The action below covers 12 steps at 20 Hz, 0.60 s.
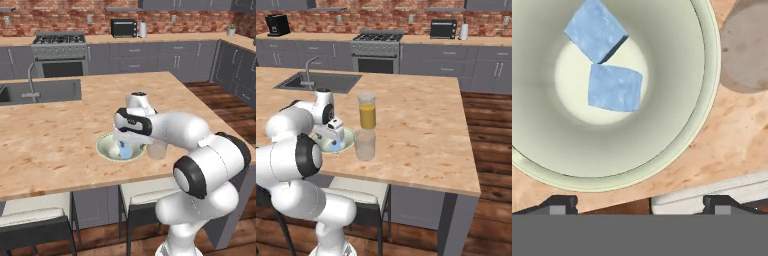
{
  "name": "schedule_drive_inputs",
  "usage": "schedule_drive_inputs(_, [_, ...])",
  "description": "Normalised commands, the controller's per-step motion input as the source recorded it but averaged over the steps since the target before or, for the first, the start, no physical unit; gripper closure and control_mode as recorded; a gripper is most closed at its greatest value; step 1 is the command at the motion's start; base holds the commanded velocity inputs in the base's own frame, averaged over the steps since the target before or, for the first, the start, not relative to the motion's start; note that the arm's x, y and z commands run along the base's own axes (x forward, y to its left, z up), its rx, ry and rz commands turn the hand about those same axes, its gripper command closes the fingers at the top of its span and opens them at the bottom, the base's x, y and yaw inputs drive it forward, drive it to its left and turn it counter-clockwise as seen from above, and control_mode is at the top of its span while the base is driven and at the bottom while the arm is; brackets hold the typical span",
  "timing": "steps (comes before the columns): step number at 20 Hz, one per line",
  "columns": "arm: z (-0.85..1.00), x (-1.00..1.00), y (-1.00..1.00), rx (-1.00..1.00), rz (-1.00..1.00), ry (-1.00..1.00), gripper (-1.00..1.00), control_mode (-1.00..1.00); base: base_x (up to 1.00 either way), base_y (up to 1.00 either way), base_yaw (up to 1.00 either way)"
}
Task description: There are two ice cubes in the ice bowl. Place both ice cubes in the glass cup.
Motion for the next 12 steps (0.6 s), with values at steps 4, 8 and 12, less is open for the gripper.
schedule_drive_inputs(4, [-0.49, 0.04, 0.16, -0.11, 0.0, 0.02, -1.0, -1.0, 0.0, 0.0, 0.0])
schedule_drive_inputs(8, [-0.34, 0.22, 0.01, -0.11, 0.0, -0.04, -1.0, -1.0, 0.0, 0.0, 0.0])
schedule_drive_inputs(12, [-0.19, 0.32, 0.0, -0.07, 0.0, -0.04, -1.0, -1.0, 0.0, 0.0, 0.0])
